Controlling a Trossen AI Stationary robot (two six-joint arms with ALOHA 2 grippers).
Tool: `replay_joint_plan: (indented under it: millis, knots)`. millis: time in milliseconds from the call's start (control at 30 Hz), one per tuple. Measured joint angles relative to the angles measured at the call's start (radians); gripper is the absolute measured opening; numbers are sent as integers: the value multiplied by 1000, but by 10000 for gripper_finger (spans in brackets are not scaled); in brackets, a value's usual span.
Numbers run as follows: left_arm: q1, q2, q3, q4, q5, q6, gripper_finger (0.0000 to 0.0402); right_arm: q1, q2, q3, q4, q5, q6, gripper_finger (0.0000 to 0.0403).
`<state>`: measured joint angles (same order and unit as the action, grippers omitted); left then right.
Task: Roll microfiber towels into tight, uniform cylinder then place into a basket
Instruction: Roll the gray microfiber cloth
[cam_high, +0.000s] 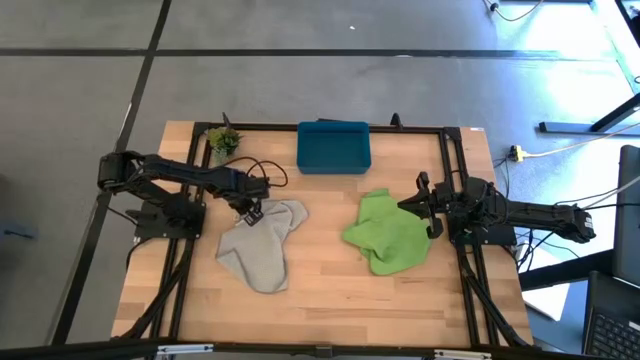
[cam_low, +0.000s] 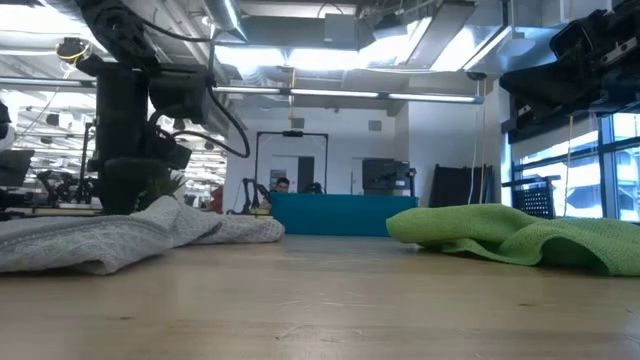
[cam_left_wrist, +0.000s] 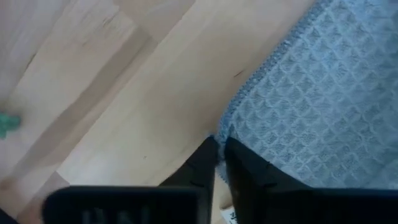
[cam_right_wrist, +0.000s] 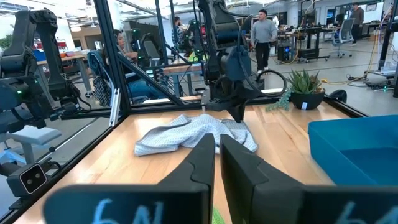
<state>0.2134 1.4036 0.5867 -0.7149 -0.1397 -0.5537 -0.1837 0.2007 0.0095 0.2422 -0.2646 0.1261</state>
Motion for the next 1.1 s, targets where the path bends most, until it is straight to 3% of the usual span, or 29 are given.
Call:
replay_joint_plan:
  millis: [167, 367, 800, 967, 1100]
  knots:
    - [-2, -17, 22, 17, -3, 70, 3, 0, 0, 0, 0, 0, -8, 28]
    - [-37, -110, 135, 1, -26, 153, 1, 0, 0, 0, 19, 1, -3, 28]
    - [-160, -220, 454, -270, -190, 330, 0, 0, 0, 2, 185, 35, 23, 28]
    - [-198, -221, 559, -347, -221, 349, 0, 0, 29, 80, 193, 44, -20, 28]
    - [-201, -222, 601, -355, -222, 355, 0, 0, 141, 185, 167, 48, -86, 28]
